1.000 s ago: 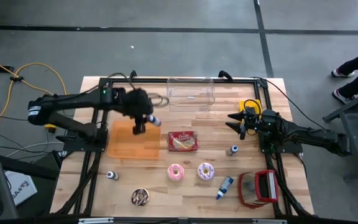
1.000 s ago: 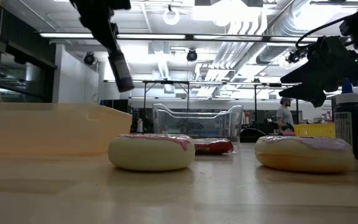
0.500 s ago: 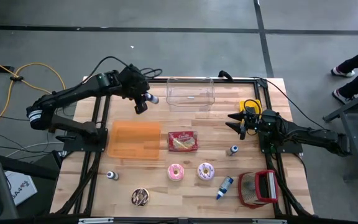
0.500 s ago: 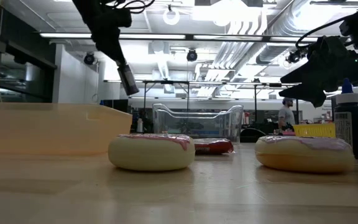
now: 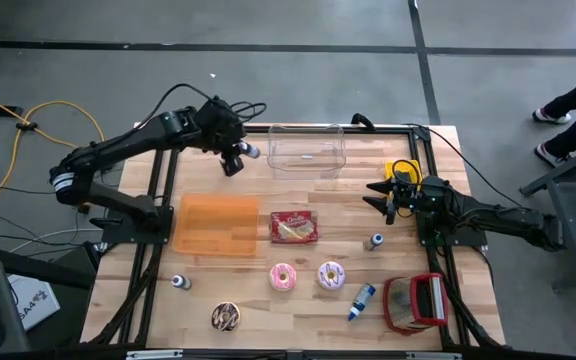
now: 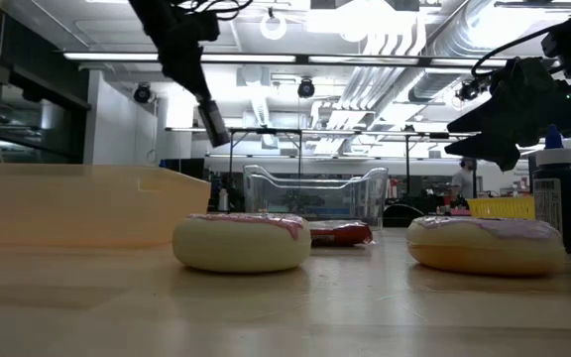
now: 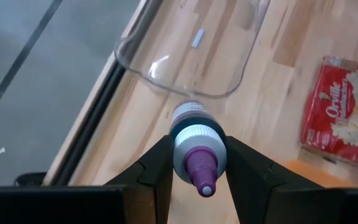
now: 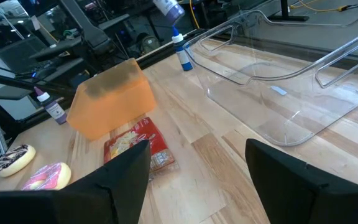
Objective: Pick & Place Food Item
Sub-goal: Put the left violet food coloring bottle into the transparent bin
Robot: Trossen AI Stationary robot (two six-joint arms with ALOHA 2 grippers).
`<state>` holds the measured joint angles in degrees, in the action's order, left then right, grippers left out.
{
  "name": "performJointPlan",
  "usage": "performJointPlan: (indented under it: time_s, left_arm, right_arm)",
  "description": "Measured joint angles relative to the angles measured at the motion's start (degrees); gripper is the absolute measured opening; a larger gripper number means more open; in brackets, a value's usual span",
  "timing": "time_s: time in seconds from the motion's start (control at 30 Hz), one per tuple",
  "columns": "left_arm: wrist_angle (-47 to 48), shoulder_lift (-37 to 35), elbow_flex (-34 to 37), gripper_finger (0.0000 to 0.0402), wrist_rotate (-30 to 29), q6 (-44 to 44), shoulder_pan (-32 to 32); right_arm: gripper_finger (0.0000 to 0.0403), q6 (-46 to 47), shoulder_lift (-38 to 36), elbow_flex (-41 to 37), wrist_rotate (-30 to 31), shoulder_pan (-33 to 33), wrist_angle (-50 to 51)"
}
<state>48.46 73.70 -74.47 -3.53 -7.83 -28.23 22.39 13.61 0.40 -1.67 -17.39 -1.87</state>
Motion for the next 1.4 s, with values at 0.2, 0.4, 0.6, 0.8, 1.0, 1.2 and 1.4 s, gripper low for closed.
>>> performJointPlan:
  time_s: [0.2,0.4,0.6,0.8,1.0,1.2,1.4]
  left_arm:
    - [2.38,7.57,-8.49,0.0116,0.0,-2.36,0.0]
    - [5.16,16.23,-17.57,0.0116,0.16,-4.17,0.0]
    - [5.53,22.71,-24.08,0.0116,0.35,-6.54,0.0]
    - [5.41,26.53,-27.48,0.0116,0.38,-7.93,0.0]
    - [5.23,28.27,-27.94,0.0116,0.39,-9.08,0.0]
    - [3.77,28.55,-27.96,0.0116,0.15,-11.67,0.0]
    - [3.06,30.87,-27.96,0.0116,-0.3,-12.1,0.02]
  right_arm:
    - [0.025,0.01,0.0,0.0,0.0,0.0,0.0]
    - [0.025,0.0,0.02,0.0,0.0,0.02,0.0]
    - [0.025,0.02,0.02,0.0,0.0,0.0,0.0]
    - [0.025,0.02,0.01,0.0,0.0,0.0,0.0]
    - [0.025,0.0,0.0,0.0,0.0,0.02,0.0]
    - [0.025,0.02,0.0,0.0,0.0,0.0,0.0]
    - [0.025,0.0,0.02,0.0,-0.02,0.0,0.02]
